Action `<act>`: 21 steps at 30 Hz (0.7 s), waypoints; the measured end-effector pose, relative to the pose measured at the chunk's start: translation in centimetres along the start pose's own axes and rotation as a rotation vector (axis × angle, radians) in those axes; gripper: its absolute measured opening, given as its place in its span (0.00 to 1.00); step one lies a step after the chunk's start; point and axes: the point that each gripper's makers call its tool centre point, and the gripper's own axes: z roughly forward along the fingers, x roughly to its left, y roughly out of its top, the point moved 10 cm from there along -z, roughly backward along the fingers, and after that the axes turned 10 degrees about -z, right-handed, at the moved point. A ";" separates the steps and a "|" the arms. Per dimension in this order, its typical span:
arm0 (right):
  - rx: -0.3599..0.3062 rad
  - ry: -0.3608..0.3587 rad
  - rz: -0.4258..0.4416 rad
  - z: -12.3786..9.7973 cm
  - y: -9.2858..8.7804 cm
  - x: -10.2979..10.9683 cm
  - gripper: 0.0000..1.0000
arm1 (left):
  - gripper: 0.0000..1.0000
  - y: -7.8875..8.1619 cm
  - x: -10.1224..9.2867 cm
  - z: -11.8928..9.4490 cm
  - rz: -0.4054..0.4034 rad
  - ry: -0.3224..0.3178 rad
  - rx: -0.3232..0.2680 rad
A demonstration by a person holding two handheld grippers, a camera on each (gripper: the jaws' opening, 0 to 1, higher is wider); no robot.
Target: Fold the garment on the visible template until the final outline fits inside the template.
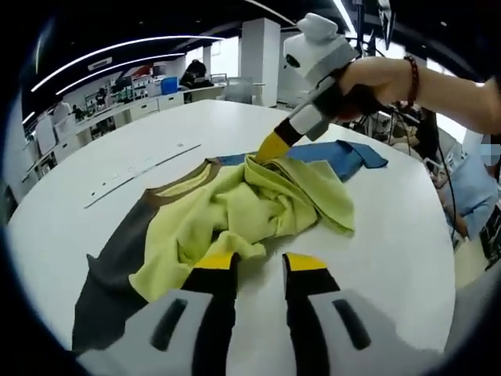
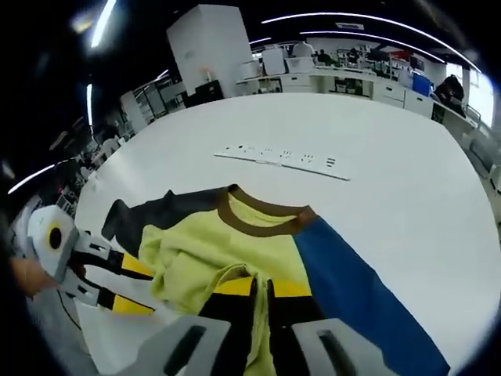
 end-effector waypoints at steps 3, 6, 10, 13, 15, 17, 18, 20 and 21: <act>0.003 0.000 0.009 0.2 -0.4 -0.1 0.02 | 0.13 -0.1 0.2 0.2 -0.008 0.018 -0.002; 0.008 -0.002 0.021 0.3 -0.8 -0.2 0.02 | 0.09 0.0 0.4 0.4 -0.041 0.019 -0.017; 0.014 -0.005 0.034 0.3 -1.3 -0.2 0.02 | 0.03 0.0 0.4 0.3 -0.047 0.009 -0.024; 0.015 -0.003 0.035 0.1 -1.4 -0.2 0.02 | 0.02 0.2 0.2 -0.2 -0.031 0.001 -0.030; 0.014 -0.002 0.038 -0.1 -1.4 -0.2 0.02 | 0.02 0.3 0.1 -0.7 -0.019 0.003 -0.033; 0.014 -0.001 0.041 -0.3 -1.5 -0.1 0.02 | 0.01 0.5 0.1 -1.1 -0.024 -0.001 -0.043; 0.014 0.000 0.042 -0.5 -1.5 0.0 0.02 | 0.01 0.7 0.0 -1.4 -0.027 -0.004 -0.049; 0.012 0.000 0.043 -0.8 -1.5 0.1 0.01 | 0.01 0.9 0.0 -2.0 -0.021 -0.004 -0.060; 0.012 0.001 0.043 -1.0 -1.4 0.1 0.01 | 0.01 1.0 0.0 -2.2 -0.022 -0.006 -0.063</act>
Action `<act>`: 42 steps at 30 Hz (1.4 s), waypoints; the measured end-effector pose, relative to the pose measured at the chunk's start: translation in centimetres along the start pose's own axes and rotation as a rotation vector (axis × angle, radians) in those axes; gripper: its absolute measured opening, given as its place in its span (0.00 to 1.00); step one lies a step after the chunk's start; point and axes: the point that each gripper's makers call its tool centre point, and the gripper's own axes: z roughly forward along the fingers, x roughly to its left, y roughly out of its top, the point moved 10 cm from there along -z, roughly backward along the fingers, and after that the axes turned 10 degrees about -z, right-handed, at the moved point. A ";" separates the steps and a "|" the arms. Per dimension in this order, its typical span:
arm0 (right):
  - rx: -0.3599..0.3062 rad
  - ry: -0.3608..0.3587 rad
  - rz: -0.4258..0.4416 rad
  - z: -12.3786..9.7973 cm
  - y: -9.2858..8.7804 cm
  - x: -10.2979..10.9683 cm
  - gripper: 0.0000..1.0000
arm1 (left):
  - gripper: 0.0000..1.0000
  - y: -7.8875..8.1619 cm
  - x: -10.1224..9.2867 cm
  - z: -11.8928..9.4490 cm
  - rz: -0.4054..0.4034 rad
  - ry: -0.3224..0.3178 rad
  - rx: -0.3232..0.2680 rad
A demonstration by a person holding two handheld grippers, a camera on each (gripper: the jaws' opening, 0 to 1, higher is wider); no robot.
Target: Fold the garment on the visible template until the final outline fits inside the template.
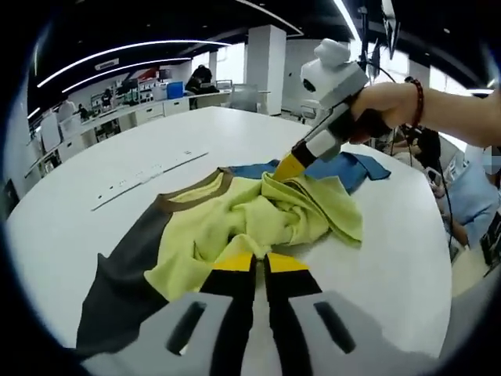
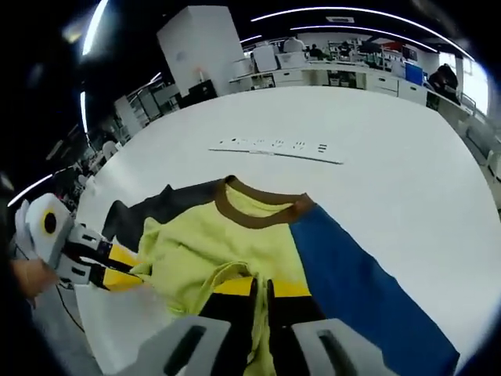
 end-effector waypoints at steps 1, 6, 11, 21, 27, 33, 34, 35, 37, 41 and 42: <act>-0.001 0.003 -0.002 -0.3 0.0 0.1 0.01 | 0.01 0.2 -0.1 -0.4 -0.004 -0.006 -0.007; -0.010 0.013 -0.004 -1.8 0.1 0.5 0.01 | 0.01 0.8 -0.1 -2.3 -0.009 -0.008 -0.031; 0.000 0.019 -0.019 -3.1 0.1 1.3 0.01 | 0.01 1.4 0.0 -4.1 -0.007 -0.007 -0.065; 0.020 0.060 -0.099 -4.7 -0.3 4.0 0.00 | 0.01 1.2 0.4 -7.8 -0.009 0.008 -0.073; 0.053 0.073 -0.121 -4.3 -1.6 5.3 0.00 | 0.01 0.3 0.4 -9.6 -0.013 0.028 -0.057; 0.068 0.090 -0.126 -4.1 -2.5 6.3 0.00 | 0.01 -0.5 0.4 -11.0 -0.017 0.046 -0.042; 0.072 0.094 -0.129 -4.1 -2.7 6.5 0.00 | 0.01 -0.6 0.4 -11.2 -0.018 0.048 -0.042; 0.074 0.095 -0.129 -4.1 -2.8 6.6 0.00 | 0.01 -0.7 0.4 -11.3 -0.017 0.050 -0.042; 0.080 0.094 -0.132 -3.9 -3.1 6.8 0.00 | 0.01 -1.0 0.4 -11.5 -0.020 0.055 -0.040; 0.099 0.083 -0.147 -3.6 -3.6 7.2 0.00 | 0.01 -1.7 0.7 -11.6 -0.034 0.071 -0.032; 0.100 0.082 -0.148 -3.5 -3.7 7.2 0.00 | 0.01 -1.7 0.8 -11.6 -0.035 0.072 -0.033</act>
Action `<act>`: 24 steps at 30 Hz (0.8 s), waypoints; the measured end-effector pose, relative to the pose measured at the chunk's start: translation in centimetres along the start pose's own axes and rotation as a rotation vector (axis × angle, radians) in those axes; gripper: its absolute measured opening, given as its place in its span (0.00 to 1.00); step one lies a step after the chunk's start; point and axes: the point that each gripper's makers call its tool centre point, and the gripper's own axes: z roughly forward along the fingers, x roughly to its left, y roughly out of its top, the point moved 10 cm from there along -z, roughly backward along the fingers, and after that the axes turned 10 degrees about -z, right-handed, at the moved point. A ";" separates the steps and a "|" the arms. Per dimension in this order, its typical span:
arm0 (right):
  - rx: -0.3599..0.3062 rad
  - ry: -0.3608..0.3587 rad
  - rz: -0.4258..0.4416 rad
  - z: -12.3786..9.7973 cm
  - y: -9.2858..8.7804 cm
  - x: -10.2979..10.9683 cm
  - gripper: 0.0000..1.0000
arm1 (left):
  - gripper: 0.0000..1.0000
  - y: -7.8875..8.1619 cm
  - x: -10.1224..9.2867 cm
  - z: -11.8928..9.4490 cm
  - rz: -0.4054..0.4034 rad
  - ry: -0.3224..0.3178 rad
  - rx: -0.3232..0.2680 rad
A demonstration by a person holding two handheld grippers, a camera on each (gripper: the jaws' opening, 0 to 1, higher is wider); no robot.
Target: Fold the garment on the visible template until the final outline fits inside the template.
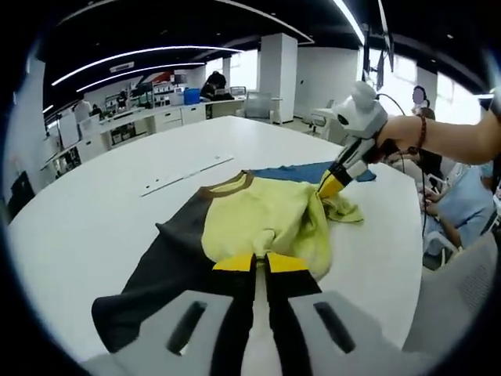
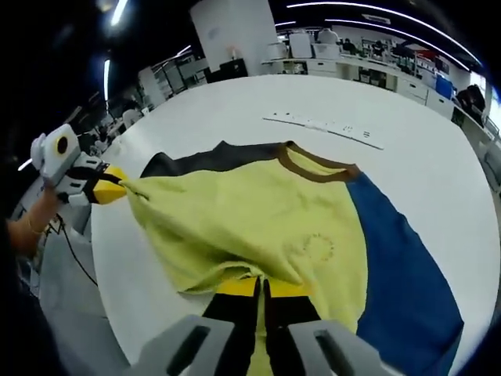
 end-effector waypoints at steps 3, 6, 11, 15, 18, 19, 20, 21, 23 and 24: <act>0.015 -0.010 -0.014 0.4 -0.4 0.2 0.00 | 0.01 -0.3 0.2 0.2 -0.006 0.015 -0.003; 0.019 -0.018 -0.022 0.9 -0.9 0.3 0.00 | 0.01 -0.5 0.5 0.4 -0.015 0.025 -0.001; -0.030 -0.015 0.003 1.3 -1.6 0.3 0.00 | 0.01 0.1 1.1 1.1 -0.041 0.031 -0.015; -0.051 -0.014 0.027 1.0 -2.0 0.4 0.08 | 0.01 1.5 0.8 1.8 -0.034 0.013 -0.039; -0.057 -0.018 0.024 0.5 -2.4 0.5 0.14 | 0.01 2.7 0.2 2.6 -0.004 -0.009 -0.051; -0.064 -0.020 0.029 0.2 -2.5 0.6 0.15 | 0.01 3.0 0.1 2.9 0.002 -0.014 -0.052; -0.070 -0.021 0.031 0.0 -2.5 0.7 0.16 | 0.01 3.3 0.0 3.3 0.006 -0.016 -0.052; -0.074 -0.023 0.037 -0.2 -2.6 0.7 0.17 | 0.01 3.4 0.0 3.7 0.011 -0.018 -0.051; -0.080 -0.037 0.044 -0.7 -3.0 0.8 0.18 | 0.01 3.5 0.0 4.6 0.021 -0.019 -0.048; -0.082 -0.051 0.048 -1.0 -3.2 0.9 0.19 | 0.01 3.5 0.1 5.0 0.020 -0.018 -0.045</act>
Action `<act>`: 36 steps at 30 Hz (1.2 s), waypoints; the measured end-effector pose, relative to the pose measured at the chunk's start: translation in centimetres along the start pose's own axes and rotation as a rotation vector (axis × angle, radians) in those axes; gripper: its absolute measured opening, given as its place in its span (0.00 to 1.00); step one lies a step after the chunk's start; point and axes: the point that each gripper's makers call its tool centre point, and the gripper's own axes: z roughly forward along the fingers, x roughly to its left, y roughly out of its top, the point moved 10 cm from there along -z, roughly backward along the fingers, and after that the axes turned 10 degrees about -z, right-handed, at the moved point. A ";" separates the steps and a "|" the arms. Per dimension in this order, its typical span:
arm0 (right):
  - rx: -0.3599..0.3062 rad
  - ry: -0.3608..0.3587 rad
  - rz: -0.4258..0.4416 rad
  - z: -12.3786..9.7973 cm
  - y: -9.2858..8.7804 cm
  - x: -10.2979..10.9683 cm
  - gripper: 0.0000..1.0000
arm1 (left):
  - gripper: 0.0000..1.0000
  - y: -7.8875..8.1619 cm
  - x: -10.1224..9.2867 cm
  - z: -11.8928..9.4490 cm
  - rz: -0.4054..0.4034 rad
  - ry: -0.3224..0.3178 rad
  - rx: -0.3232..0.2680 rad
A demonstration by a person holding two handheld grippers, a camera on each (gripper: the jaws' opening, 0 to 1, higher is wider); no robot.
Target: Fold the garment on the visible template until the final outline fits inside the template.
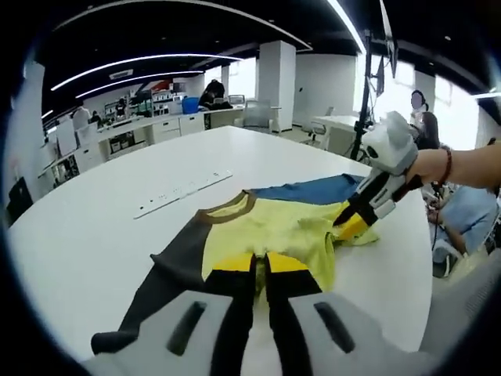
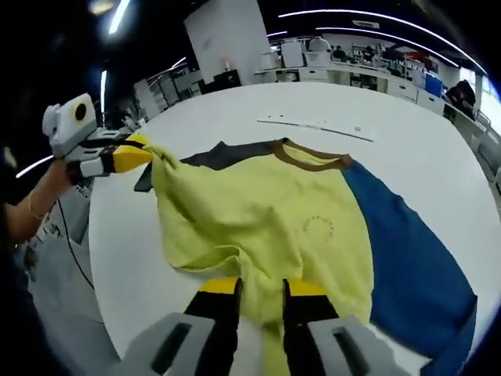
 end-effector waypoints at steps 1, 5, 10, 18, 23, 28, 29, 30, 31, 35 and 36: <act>-0.001 -0.007 0.001 -0.2 -0.1 0.0 0.20 | 0.01 -0.2 0.0 0.4 -0.002 0.002 0.007; 0.001 -0.031 0.016 -1.0 -1.0 0.1 0.22 | 0.02 -0.8 0.5 1.7 -0.019 0.008 0.026; 0.020 -0.061 0.060 -1.5 -2.5 0.1 0.27 | 0.02 -1.7 1.0 2.9 -0.010 0.036 0.057; 0.045 -0.120 0.104 -2.3 -4.1 -0.3 0.27 | 0.02 -3.1 1.4 3.6 0.006 0.072 0.077; 0.055 -0.156 0.138 -2.7 -4.7 -0.3 0.31 | 0.06 -3.5 1.5 3.1 0.026 0.091 0.070; 0.059 -0.182 0.175 -3.1 -5.0 -0.1 0.34 | 0.16 -3.4 1.3 1.4 0.017 0.093 0.037; 0.059 -0.187 0.179 -3.1 -5.0 -0.1 0.35 | 0.17 -3.4 1.2 1.0 0.022 0.090 0.035; 0.060 -0.195 0.190 -3.2 -5.1 -0.1 0.35 | 0.17 -3.4 1.2 0.5 0.024 0.089 0.035; 0.059 -0.200 0.195 -3.3 -5.2 -0.1 0.36 | 0.18 -3.5 1.1 0.1 0.028 0.086 0.031; 0.050 -0.225 0.225 -3.8 -5.4 0.1 0.36 | 0.19 -3.9 1.1 -1.3 0.027 0.076 0.031; 0.049 -0.229 0.230 -3.9 -5.5 0.1 0.36 | 0.19 -4.1 1.1 -1.6 0.023 0.074 0.032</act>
